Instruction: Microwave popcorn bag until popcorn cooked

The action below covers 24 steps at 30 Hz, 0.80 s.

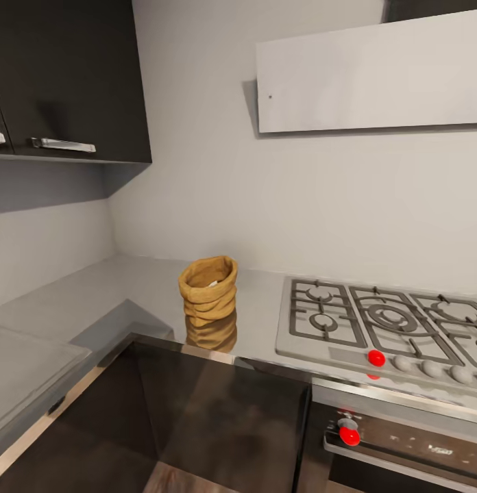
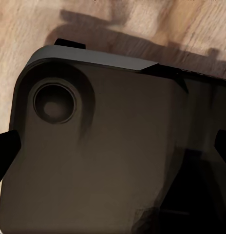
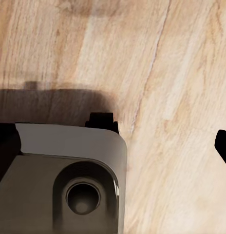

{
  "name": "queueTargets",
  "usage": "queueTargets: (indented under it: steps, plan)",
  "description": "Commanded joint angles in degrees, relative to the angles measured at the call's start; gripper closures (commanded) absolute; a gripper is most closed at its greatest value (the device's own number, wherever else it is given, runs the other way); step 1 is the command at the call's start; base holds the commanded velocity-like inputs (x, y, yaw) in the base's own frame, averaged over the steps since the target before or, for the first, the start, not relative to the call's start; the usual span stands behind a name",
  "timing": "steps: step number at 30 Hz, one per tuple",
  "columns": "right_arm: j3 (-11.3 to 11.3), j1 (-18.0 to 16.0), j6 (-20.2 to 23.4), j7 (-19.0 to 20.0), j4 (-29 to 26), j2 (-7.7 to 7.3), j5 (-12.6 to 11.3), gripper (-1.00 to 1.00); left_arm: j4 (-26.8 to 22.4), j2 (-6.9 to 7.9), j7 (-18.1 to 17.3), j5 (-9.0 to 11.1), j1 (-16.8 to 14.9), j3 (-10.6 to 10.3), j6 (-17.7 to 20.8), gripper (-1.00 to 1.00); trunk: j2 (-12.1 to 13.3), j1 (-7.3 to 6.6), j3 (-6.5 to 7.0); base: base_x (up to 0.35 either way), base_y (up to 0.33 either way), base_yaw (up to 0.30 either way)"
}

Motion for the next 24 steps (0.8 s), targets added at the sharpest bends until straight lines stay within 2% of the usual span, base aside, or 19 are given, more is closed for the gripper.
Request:
queueTargets:
  steps: [1, 18, 24]
  plan:
    - [-0.49, -0.09, -0.23, 0.09, 0.18, -0.02, 0.49, -1.0, -0.09, -0.01, -0.07, 0.38, 0.03, 0.02, -0.06, -1.0, -0.03, 0.0, -0.05, 0.0, 0.169, 0.0]
    - [-0.49, -0.09, -0.66, 0.04, 0.18, 0.04, 0.49, -1.0, -0.09, -0.01, -0.08, 0.38, 0.03, 0.02, -0.06, -1.0, -0.03, 0.0, -0.05, 0.0, 0.158, 0.0]
    - [-0.49, -0.09, -0.57, 0.04, 0.18, 0.05, 0.49, -1.0, -0.09, -0.01, -0.01, 0.38, 0.03, 0.02, -0.06, -1.0, -0.03, 0.0, -0.05, 0.0, 0.047, -0.159]
